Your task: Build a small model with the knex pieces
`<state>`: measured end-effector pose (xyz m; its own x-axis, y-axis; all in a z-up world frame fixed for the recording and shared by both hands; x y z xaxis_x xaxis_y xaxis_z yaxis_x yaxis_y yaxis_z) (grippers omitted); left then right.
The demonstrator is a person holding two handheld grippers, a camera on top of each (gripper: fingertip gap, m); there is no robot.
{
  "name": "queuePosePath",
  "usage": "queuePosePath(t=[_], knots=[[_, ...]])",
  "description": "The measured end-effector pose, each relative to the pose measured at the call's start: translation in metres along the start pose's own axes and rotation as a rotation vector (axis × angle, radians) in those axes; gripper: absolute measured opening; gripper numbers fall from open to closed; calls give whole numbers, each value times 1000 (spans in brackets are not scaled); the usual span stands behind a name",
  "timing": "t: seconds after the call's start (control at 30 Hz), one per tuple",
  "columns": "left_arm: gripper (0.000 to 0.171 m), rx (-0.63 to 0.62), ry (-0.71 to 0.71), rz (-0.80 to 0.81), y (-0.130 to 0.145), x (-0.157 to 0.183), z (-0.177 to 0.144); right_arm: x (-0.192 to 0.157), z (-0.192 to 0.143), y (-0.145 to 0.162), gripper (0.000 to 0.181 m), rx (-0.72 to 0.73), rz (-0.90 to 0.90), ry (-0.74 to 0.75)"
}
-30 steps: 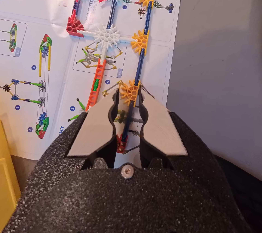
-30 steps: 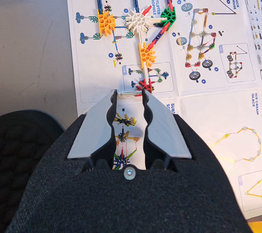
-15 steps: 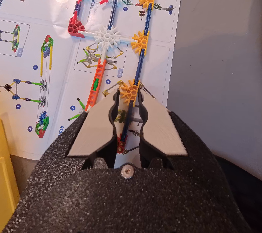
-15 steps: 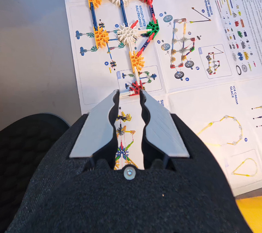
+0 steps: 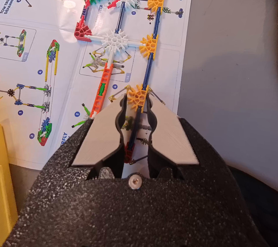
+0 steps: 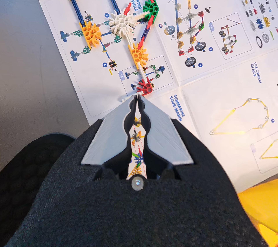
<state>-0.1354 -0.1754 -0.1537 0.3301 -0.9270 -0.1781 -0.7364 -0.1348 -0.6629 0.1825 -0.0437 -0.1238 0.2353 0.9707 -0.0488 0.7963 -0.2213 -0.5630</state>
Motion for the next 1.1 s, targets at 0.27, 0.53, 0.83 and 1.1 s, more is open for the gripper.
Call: queuePosePath(t=[0.27,0.53,0.83,1.1], knots=[[24,17,-5,8,2,1,0,-2,7,-9,0,-73,-9,22],[24,26,-4,9,2,1,0,0,16,-12,0,-188,-51,33],[24,33,-2,2,3,1,0,2,23,-26,0,-386,-123,-31],[23,39,-1,-2,4,0,-1,6,27,-28,0,-424,-118,-86]])
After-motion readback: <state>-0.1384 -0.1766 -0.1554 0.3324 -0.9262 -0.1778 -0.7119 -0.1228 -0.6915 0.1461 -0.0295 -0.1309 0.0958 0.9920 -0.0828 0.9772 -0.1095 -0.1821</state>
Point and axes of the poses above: each gripper's, where its closed fingertips meet, z out along the fingers, y out of its underside, x = y × z across the jaws, the point moved 8 cm from there along -z, back along the fingers, and after that the axes turned 14 degrees about z, right-handed, at the moved point
